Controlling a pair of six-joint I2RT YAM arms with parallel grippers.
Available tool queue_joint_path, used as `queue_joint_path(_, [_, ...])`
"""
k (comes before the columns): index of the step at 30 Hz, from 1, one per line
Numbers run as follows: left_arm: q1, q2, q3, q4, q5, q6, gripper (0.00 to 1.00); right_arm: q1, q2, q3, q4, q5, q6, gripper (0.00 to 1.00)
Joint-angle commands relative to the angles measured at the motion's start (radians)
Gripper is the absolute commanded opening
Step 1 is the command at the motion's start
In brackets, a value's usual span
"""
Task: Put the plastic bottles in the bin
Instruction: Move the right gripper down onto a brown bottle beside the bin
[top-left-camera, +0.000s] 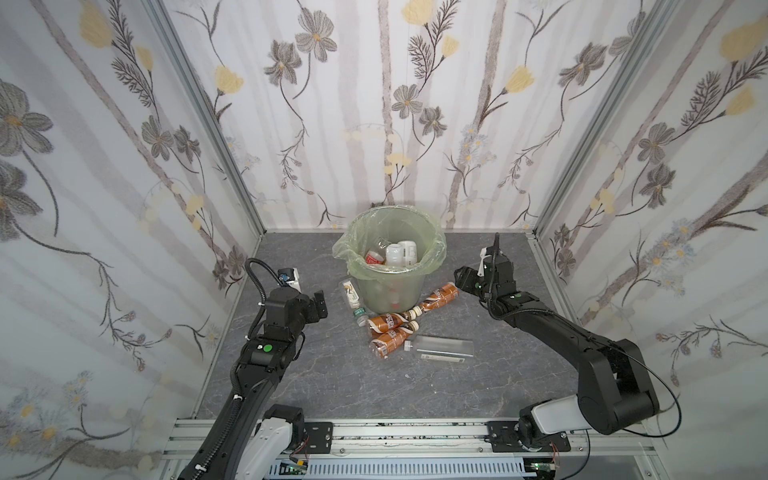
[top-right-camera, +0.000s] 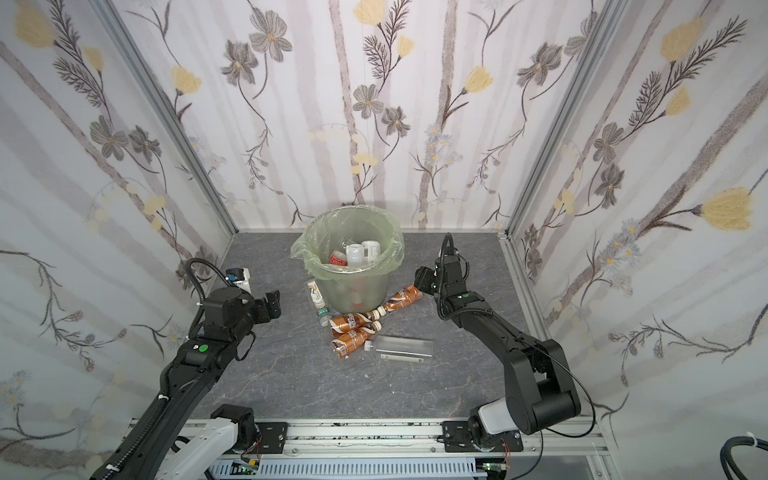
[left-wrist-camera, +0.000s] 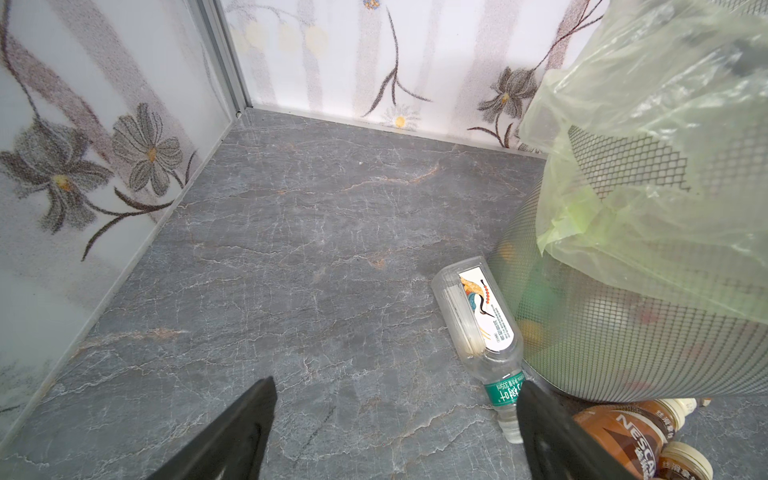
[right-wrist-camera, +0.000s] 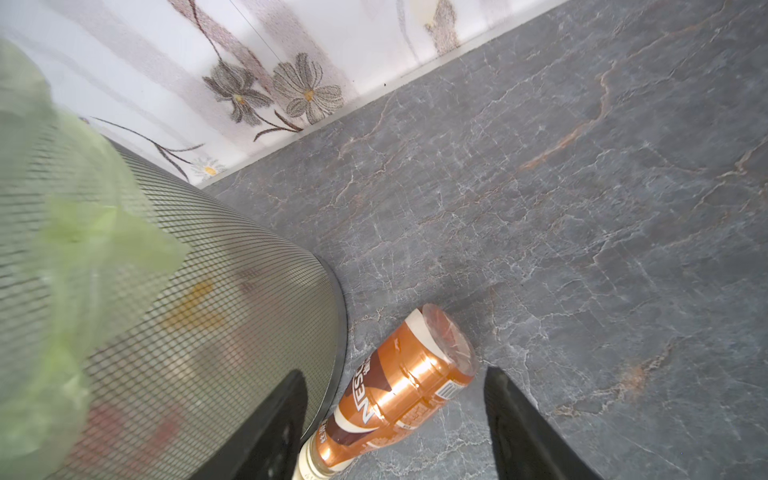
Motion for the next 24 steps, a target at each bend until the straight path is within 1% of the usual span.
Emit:
queue_joint_path(1, [0.002,0.004,0.000,0.029,0.002,-0.013,0.92,0.009,0.043,-0.009,0.061,-0.047,0.067,0.69])
queue_joint_path(10, [0.002,0.017,0.002,0.030,-0.005,-0.010,0.92,0.031,0.136,-0.027,0.111,-0.070,0.108,0.70])
queue_joint_path(17, [0.004,0.010,0.002,0.029,-0.002,-0.008,0.92,0.033,0.211,-0.013,0.152,-0.106,0.143,0.68])
queue_joint_path(24, [0.004,0.010,0.003,0.030,0.002,-0.009,0.92,0.034,0.269,0.012,0.167,-0.127,0.155,0.70])
